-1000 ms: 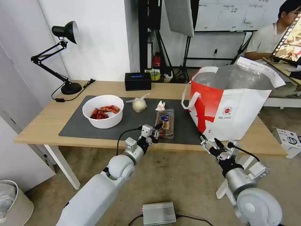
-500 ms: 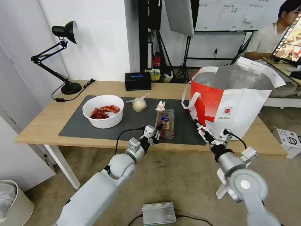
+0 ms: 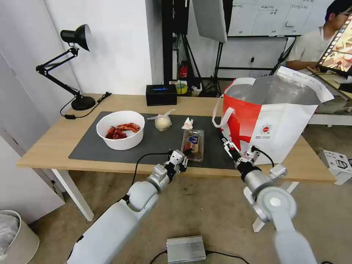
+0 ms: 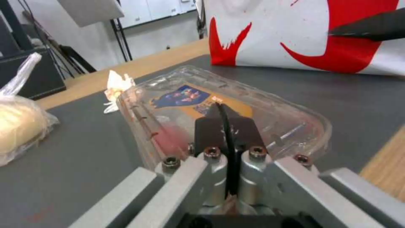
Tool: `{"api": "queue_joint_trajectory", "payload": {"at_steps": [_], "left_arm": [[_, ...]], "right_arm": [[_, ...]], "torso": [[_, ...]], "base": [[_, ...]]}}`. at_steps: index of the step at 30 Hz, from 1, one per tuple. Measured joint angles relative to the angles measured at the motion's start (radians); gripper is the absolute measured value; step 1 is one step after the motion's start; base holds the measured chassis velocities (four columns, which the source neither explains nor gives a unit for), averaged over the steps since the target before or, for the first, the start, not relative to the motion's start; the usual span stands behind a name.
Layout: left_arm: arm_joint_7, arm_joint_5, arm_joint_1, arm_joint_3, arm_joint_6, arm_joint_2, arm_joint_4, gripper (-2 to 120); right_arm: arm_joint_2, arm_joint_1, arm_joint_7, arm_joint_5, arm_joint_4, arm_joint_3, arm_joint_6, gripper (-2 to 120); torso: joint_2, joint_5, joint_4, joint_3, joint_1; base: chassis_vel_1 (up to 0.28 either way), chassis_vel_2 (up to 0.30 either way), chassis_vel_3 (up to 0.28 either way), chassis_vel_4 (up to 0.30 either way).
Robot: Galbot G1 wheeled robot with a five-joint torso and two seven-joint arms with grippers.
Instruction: Pick up the trash from the table and place it into the takeout bag.
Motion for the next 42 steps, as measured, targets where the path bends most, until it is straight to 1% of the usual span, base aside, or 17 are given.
{"api": "queue_joint_trajectory", "payload": {"at_steps": [5, 13, 37, 39, 42], "left_arm": [[0.000, 0.014, -0.006, 0.003, -0.005, -0.007, 0.007, 0], [-0.001, 0.016, -0.004, -0.001, -0.005, -0.008, 0.008, 0], [-0.001, 0.011, 0.010, -0.013, -0.024, -0.009, 0.011, 0], [-0.001, 0.010, 0.011, -0.013, -0.026, -0.009, 0.011, 0], [-0.001, 0.008, 0.013, -0.013, -0.031, -0.012, 0.012, 0]], "right_arm": [[0.020, 0.053, 0.009, 0.004, -0.055, -0.027, -0.001, 100], [0.047, 0.089, 0.022, -0.002, -0.114, -0.050, -0.006, 100], [0.097, 0.159, 0.048, -0.060, -0.208, -0.090, -0.042, 100], [0.098, 0.161, 0.050, -0.065, -0.211, -0.092, -0.043, 99], [0.101, 0.165, 0.061, -0.068, -0.220, -0.095, -0.045, 85]], "torso": [[0.000, 0.0000, -0.0001, 0.000, 0.000], [0.000, 0.0000, -0.0001, 0.000, 0.000], [0.000, 0.0000, -0.0001, 0.000, 0.000], [0.000, -0.0001, -0.0001, 0.000, 0.000], [0.000, -0.0001, -0.0002, 0.000, 0.000]], "base": [[0.000, 0.000, 0.000, 0.000], [0.000, 0.000, 0.000, 0.000], [0.000, 0.000, 0.000, 0.000], [0.000, 0.000, 0.000, 0.000], [0.000, 0.000, 0.000, 0.000]]}}
